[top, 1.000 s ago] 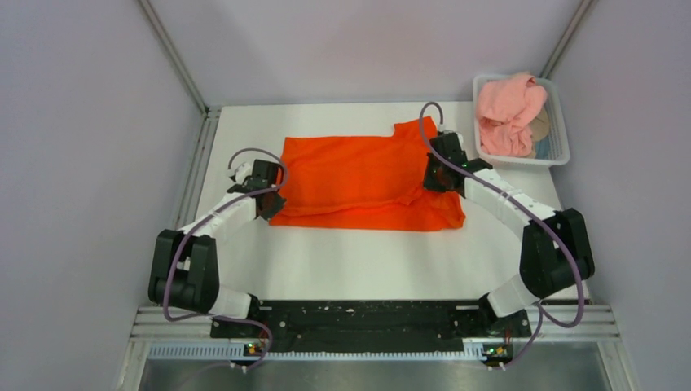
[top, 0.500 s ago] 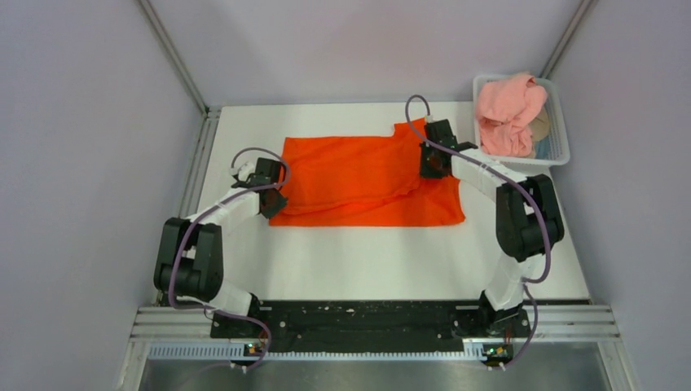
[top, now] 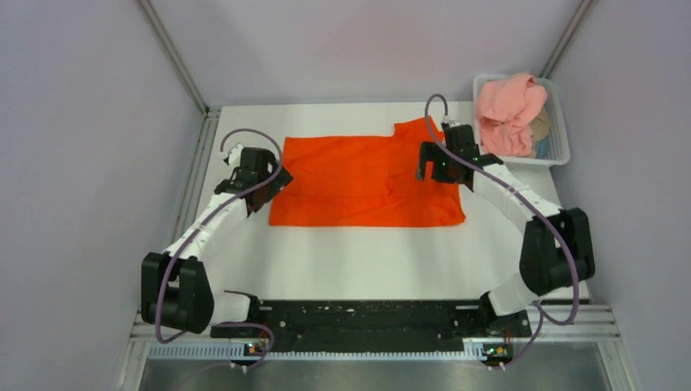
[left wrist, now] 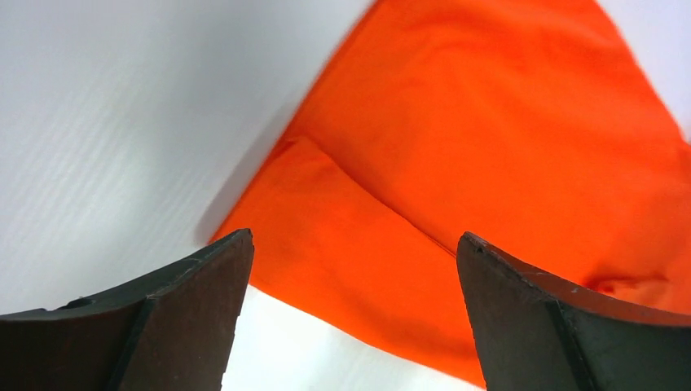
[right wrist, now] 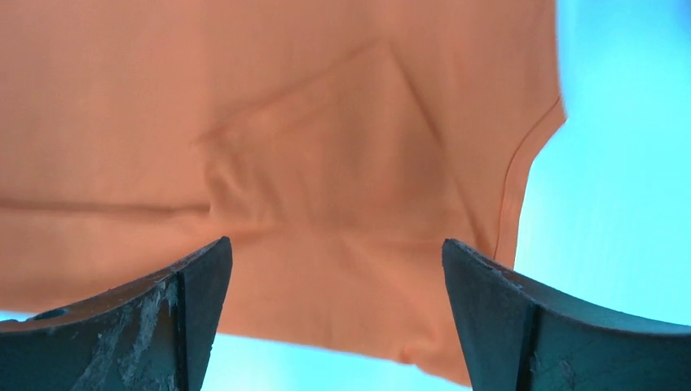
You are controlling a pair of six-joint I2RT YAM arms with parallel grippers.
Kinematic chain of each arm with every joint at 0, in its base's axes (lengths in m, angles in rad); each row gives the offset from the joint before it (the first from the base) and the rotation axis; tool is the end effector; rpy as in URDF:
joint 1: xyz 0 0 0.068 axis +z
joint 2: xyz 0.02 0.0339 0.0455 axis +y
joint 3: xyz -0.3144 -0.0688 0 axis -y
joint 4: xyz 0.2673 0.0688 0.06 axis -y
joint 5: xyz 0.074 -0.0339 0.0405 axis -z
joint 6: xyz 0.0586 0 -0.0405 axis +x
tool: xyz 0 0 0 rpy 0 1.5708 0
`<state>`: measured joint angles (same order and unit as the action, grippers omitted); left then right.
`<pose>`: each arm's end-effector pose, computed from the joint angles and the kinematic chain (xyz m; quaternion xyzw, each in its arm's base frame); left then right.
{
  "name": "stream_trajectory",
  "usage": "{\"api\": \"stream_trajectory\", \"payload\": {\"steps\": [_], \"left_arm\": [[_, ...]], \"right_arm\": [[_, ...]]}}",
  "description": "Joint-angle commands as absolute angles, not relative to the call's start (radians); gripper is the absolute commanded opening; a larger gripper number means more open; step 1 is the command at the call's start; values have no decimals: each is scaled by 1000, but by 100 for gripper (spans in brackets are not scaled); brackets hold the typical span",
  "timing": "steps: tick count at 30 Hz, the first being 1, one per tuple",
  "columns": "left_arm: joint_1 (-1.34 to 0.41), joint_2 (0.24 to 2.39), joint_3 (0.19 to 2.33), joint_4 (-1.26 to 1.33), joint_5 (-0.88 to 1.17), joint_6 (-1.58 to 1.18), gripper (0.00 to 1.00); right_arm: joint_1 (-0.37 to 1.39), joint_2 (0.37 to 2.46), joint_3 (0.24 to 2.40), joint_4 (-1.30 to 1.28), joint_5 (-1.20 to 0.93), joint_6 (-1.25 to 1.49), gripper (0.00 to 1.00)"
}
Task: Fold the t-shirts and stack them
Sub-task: Fold the flattened tshirt in 1/3 of the way
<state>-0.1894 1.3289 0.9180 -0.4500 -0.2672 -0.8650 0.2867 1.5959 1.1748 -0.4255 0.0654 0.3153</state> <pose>0.2963 -0.0411 0.2680 -0.3517 0.8614 -0.0654 0.3605 0.3695 0.1050 0.2741 0.0249 0.9344 0.0758 0.3472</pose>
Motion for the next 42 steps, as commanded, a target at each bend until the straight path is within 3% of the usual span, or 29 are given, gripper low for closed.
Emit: {"api": "stream_trajectory", "payload": {"steps": [1,4,8,17,23,30,42], "left_arm": [[-187,1319,878,-301,-60,-774,99],[-190,1395,879,-240,73,-756,99],[-195,1522,886,-167,188,-752,99],[-195,1618,824,-184,101,-785,99],[-208,1524,654,-189,133,-850,99],[-288,1266,452,-338,64,-941,99],[-454,987,309,-504,76,-1096,99]], "right_arm": [[285,1440,972,-267,-82,373,99],[285,1440,900,-193,-171,389,99],[284,1514,898,-214,-91,404,99],[281,1586,805,-291,32,542,99],[281,1460,686,-358,9,550,99],[285,1249,560,-471,-9,587,99],[398,985,463,-631,-9,767,99]]}}
